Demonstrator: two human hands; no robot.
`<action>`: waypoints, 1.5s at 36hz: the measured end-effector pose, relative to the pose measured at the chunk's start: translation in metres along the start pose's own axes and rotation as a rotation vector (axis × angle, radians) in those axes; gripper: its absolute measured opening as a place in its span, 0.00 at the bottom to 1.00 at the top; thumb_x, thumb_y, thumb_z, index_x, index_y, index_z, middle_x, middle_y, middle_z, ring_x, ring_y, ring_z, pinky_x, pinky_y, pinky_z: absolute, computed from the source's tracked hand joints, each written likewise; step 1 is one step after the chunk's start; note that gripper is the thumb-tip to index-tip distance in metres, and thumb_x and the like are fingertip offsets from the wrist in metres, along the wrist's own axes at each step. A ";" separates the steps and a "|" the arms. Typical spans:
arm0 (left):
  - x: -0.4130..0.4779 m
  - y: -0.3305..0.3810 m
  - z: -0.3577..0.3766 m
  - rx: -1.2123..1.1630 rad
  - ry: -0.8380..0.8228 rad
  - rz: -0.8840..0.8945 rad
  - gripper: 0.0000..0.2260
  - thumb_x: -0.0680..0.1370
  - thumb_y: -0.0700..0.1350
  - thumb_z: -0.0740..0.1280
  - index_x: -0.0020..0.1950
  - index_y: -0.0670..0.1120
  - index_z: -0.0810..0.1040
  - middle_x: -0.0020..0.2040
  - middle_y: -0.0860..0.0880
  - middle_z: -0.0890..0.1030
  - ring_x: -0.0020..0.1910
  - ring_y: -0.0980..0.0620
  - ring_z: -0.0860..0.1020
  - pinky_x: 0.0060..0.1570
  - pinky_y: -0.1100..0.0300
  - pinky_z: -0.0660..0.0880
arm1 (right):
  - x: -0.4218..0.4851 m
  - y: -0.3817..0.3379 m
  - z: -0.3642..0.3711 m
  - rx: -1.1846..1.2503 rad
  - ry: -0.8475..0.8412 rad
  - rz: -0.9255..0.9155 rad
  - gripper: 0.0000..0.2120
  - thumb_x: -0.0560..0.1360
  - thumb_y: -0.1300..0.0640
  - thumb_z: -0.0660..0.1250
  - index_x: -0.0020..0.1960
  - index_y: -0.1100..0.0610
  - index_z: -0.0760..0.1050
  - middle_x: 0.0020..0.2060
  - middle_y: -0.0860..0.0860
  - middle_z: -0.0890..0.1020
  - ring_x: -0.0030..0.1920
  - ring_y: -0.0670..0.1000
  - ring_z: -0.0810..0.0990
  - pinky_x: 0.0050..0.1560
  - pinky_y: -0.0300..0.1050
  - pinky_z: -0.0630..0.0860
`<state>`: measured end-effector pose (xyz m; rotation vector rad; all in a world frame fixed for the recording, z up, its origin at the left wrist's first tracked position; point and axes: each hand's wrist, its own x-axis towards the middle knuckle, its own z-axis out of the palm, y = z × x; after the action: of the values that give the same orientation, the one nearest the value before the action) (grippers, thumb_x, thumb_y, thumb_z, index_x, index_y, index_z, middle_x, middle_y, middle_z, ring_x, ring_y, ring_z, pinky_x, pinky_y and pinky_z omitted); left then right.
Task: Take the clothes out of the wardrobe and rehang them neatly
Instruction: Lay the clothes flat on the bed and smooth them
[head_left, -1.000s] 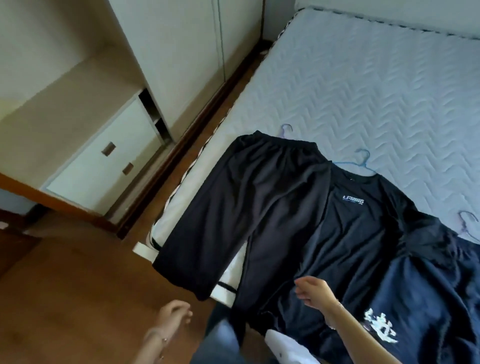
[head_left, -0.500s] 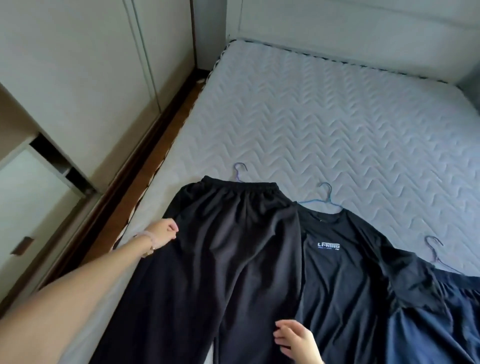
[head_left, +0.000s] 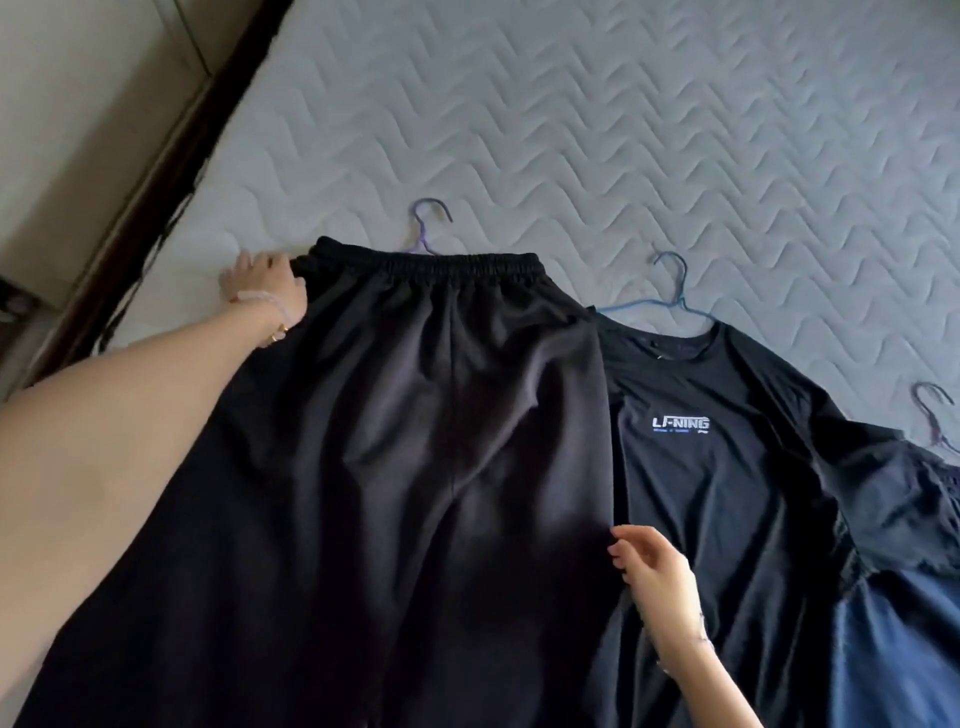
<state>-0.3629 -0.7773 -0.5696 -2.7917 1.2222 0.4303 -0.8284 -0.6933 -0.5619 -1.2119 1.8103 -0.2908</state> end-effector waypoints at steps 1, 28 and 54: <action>0.006 0.000 -0.001 0.008 -0.020 -0.010 0.21 0.82 0.48 0.52 0.69 0.36 0.64 0.70 0.38 0.67 0.70 0.41 0.63 0.64 0.48 0.64 | 0.002 0.006 -0.003 -0.006 0.004 0.017 0.11 0.75 0.64 0.62 0.46 0.50 0.79 0.39 0.48 0.83 0.43 0.47 0.81 0.50 0.45 0.75; -0.176 0.021 -0.103 -0.752 -0.435 0.362 0.19 0.74 0.45 0.71 0.64 0.45 0.73 0.57 0.51 0.78 0.58 0.55 0.74 0.58 0.67 0.67 | -0.077 0.020 -0.056 0.044 -0.047 0.021 0.10 0.74 0.64 0.62 0.47 0.51 0.79 0.39 0.51 0.84 0.43 0.50 0.82 0.51 0.51 0.76; -0.452 0.122 -0.220 -1.140 -0.453 0.522 0.06 0.78 0.45 0.64 0.54 0.52 0.76 0.51 0.56 0.79 0.56 0.54 0.77 0.60 0.60 0.70 | -0.202 0.030 -0.245 0.342 0.109 0.038 0.11 0.75 0.67 0.57 0.49 0.61 0.77 0.34 0.54 0.81 0.28 0.42 0.78 0.29 0.32 0.72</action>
<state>-0.6933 -0.5762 -0.2263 -2.6255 1.9599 2.2510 -1.0179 -0.5785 -0.3322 -0.9350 1.7844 -0.6276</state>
